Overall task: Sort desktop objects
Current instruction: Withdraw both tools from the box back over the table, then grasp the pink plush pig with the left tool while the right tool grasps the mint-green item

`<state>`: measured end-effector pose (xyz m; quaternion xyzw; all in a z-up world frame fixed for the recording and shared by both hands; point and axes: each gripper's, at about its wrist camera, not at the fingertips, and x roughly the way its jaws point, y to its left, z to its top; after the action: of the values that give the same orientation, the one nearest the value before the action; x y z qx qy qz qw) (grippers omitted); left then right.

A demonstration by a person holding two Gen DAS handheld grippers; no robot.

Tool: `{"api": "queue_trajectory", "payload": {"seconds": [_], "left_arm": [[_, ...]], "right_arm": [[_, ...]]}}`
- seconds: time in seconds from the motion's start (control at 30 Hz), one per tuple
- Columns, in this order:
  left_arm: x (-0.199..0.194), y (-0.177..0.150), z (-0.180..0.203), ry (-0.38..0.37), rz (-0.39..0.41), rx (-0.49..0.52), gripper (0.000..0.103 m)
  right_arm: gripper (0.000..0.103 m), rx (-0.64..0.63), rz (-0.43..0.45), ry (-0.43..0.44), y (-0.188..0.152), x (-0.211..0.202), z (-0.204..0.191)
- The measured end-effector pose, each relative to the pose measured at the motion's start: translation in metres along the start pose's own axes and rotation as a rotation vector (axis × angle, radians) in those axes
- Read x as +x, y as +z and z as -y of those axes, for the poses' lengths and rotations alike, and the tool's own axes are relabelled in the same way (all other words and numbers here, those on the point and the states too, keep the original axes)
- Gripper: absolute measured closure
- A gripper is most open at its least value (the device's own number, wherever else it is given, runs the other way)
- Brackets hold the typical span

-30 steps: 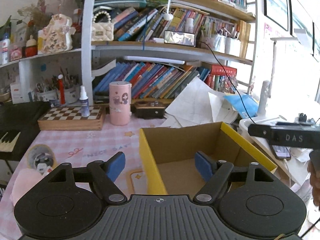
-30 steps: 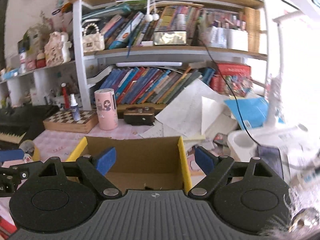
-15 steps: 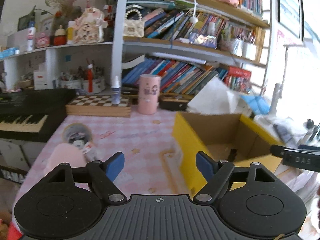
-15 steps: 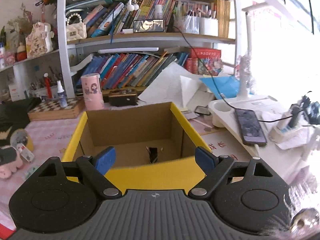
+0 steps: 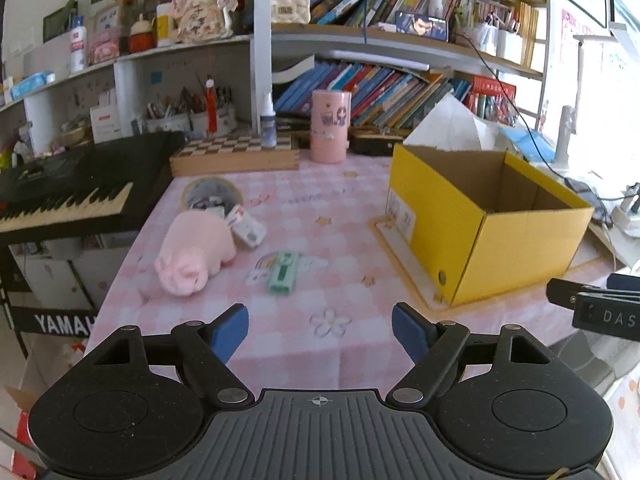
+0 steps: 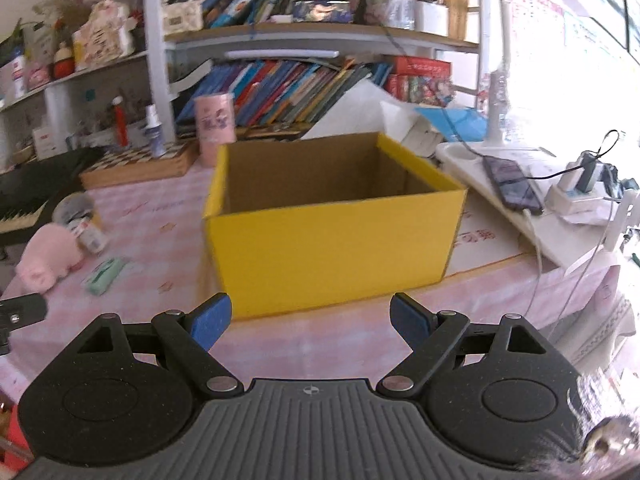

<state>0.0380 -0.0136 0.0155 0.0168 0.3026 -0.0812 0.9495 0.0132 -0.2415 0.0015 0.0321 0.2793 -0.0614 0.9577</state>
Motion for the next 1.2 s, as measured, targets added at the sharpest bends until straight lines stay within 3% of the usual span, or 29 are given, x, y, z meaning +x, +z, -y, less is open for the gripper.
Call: {"api": "queue_trajectory", "payload": {"seconds": [0.2, 0.73, 1.2], "left_arm": [[-0.007, -0.008, -0.011, 0.051, -0.049, 0.021, 0.022], [-0.025, -0.021, -0.058, 0.154, -0.067, -0.080, 0.022], [-0.021, -0.019, -0.078, 0.182, -0.080, -0.111, 0.022]], "right_arm": [[0.017, -0.053, -0.030, 0.068, -0.009, -0.011, -0.028], [0.017, -0.201, -0.083, 0.286, -0.008, -0.003, -0.092], [0.017, -0.254, -0.125, 0.355, -0.008, 0.006, -0.122]]}}
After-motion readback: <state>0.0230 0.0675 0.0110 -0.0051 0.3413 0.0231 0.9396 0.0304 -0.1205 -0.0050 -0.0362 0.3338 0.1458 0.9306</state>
